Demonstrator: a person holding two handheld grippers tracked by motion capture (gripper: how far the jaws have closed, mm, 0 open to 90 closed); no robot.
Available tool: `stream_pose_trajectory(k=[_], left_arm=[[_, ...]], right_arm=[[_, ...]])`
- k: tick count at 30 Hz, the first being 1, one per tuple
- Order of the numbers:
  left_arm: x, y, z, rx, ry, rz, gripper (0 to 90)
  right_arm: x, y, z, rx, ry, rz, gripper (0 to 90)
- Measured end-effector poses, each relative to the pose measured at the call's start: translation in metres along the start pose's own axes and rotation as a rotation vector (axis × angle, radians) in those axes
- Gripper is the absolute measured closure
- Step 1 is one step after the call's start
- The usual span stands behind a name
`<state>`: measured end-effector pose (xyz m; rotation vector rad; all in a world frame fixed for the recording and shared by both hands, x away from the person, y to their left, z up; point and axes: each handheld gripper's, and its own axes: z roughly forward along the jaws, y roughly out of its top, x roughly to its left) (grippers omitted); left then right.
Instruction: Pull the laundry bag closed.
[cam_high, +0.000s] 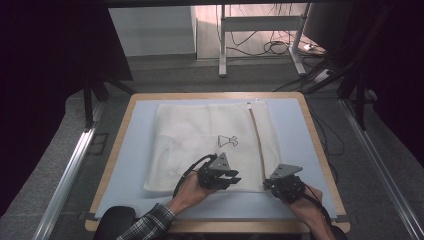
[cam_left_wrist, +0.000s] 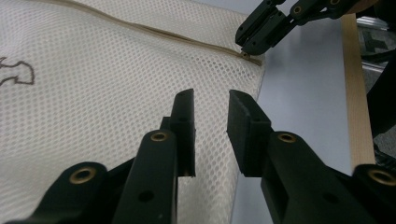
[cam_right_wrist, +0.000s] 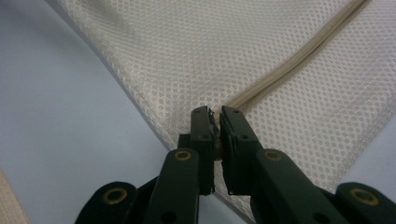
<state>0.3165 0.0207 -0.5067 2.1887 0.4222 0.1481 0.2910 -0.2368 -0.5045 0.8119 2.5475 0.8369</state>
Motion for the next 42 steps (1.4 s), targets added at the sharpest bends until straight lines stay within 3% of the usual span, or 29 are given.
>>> stream_pose_trajectory(k=[13, 22, 42], left_arm=[[-0.005, 0.011, 0.023, 0.033, -0.046, 0.066, 89.2], [-0.01, 0.016, 0.038, 0.043, -0.071, 0.077, 89.6], [-0.019, 0.024, 0.065, 0.092, -0.087, 0.113, 89.5]], right_arm=[[-0.001, -0.001, -0.001, 0.001, 0.001, 0.004, 82.1], [-0.001, 0.0, -0.001, 0.009, 0.006, 0.025, 82.6], [-0.002, 0.0, -0.001, 0.01, 0.001, 0.024, 82.6]])
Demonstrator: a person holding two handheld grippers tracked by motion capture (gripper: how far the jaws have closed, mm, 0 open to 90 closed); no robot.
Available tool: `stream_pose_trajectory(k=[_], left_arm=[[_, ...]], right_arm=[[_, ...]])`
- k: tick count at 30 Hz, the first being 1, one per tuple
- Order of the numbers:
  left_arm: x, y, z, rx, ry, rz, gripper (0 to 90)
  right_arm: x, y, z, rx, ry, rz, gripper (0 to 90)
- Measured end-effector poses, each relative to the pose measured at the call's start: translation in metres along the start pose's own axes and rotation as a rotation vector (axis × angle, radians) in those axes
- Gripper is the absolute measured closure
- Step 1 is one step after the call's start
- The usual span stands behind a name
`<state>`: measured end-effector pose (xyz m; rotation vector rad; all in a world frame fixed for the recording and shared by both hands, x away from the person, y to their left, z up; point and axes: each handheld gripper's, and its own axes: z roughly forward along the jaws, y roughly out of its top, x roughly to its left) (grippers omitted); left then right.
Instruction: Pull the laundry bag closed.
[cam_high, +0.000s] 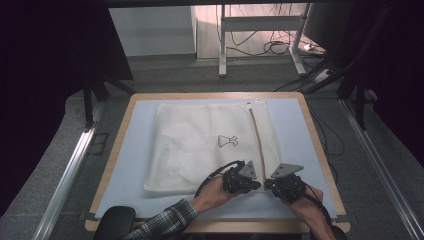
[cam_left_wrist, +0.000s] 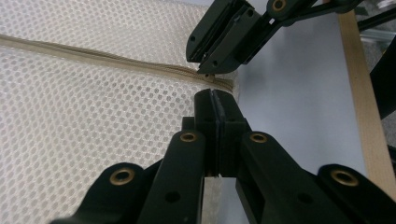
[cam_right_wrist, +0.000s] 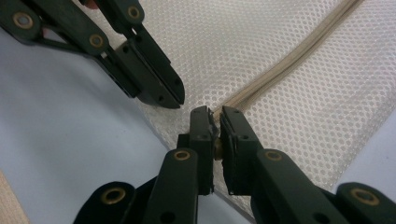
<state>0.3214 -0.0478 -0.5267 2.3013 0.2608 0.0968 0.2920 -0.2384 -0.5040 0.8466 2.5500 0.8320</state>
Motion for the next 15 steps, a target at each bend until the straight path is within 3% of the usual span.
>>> stream_pose_trajectory(k=[15], left_arm=[[-0.0008, -0.0048, 0.0057, -0.003, 0.011, -0.012, 89.8]], right_arm=[[0.0022, 0.0012, 0.0006, 0.006, -0.011, -0.036, 83.2]])
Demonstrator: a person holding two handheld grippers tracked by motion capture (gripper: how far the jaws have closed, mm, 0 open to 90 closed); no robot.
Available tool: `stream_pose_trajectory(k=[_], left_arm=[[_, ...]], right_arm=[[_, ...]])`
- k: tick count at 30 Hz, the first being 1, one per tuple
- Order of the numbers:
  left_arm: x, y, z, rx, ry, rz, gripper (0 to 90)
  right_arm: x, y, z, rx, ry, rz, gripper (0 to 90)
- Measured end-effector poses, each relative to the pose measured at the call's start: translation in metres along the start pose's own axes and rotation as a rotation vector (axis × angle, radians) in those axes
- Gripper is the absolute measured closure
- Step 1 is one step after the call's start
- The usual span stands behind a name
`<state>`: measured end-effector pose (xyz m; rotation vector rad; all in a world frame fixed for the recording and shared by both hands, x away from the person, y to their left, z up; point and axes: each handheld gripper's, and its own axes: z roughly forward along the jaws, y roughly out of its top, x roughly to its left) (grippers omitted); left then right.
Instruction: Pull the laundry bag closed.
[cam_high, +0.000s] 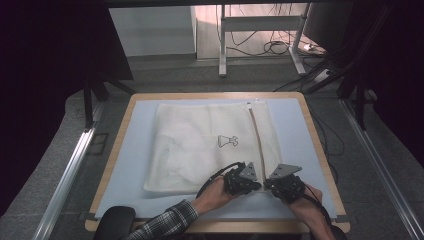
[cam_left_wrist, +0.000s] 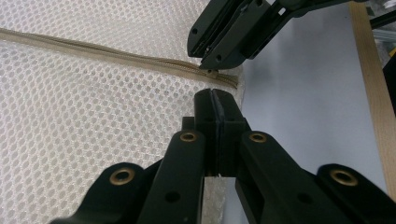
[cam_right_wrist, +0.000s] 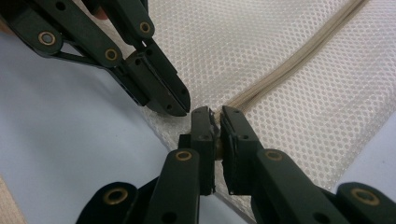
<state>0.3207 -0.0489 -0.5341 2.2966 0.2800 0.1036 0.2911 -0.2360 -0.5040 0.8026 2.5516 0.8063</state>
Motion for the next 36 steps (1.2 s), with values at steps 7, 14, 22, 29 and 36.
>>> stream_pose_trajectory(k=[7, 14, 22, 29, 36], left_arm=[[-0.001, 0.0, 0.0, 0.001, 0.0, -0.006, 90.0], [-0.001, -0.001, 0.0, -0.002, 0.0, -0.007, 90.0], [0.0, -0.002, -0.001, -0.001, -0.001, -0.001, 90.0], [0.0, -0.002, -0.001, -0.003, -0.003, -0.004, 90.0], [-0.001, -0.003, 0.0, -0.011, 0.003, 0.0, 90.0]], right_arm=[[-0.002, 0.002, 0.002, 0.005, -0.002, -0.054, 84.2], [-0.005, 0.004, 0.004, 0.011, -0.023, -0.082, 85.1], [-0.01, 0.007, 0.006, 0.008, -0.032, -0.097, 84.9], [-0.012, 0.011, 0.009, 0.009, -0.049, -0.108, 84.8], [-0.017, 0.014, 0.012, 0.006, -0.06, -0.11, 84.7]])
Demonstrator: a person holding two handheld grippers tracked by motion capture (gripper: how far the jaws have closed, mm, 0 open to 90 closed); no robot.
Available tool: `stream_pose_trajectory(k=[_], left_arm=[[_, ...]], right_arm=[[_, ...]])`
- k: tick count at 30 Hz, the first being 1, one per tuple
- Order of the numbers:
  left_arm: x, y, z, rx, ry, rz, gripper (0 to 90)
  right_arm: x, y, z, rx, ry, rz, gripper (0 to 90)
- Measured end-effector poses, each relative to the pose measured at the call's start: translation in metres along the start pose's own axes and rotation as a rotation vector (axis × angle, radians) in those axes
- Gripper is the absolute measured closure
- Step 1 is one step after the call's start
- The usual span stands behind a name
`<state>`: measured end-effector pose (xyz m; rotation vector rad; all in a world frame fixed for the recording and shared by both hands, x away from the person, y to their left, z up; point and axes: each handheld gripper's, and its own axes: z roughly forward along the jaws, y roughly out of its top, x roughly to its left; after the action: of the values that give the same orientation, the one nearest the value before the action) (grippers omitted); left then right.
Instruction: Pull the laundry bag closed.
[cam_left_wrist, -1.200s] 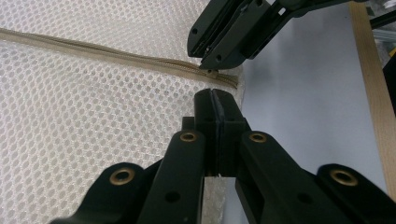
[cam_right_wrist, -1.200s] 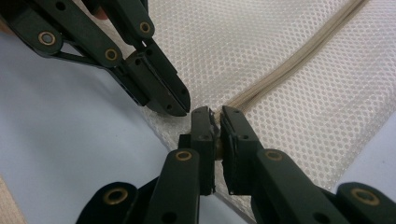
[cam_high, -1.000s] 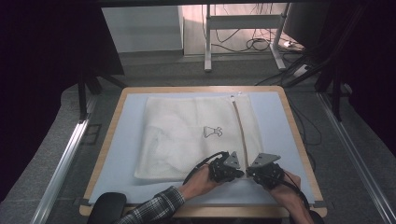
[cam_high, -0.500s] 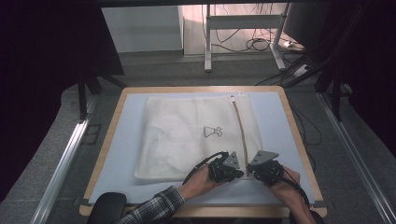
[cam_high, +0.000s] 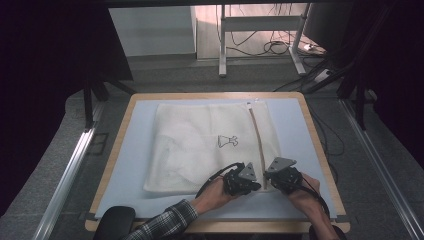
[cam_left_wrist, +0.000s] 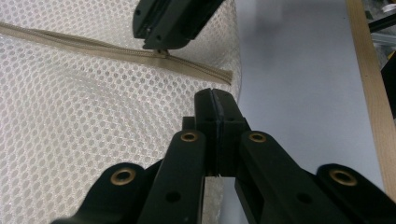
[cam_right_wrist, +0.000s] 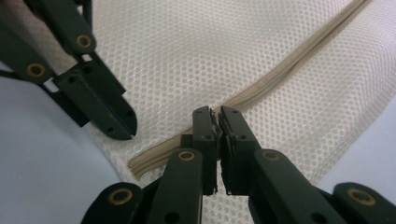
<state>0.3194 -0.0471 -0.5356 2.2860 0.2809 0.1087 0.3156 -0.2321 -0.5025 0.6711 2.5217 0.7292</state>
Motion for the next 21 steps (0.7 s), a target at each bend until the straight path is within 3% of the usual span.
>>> stream_pose_trajectory(k=[21], left_arm=[[-0.001, -0.001, 0.0, -0.008, 0.002, 0.003, 90.0]], right_arm=[[-0.017, 0.007, 0.012, -0.003, -0.012, 0.015, 84.6]])
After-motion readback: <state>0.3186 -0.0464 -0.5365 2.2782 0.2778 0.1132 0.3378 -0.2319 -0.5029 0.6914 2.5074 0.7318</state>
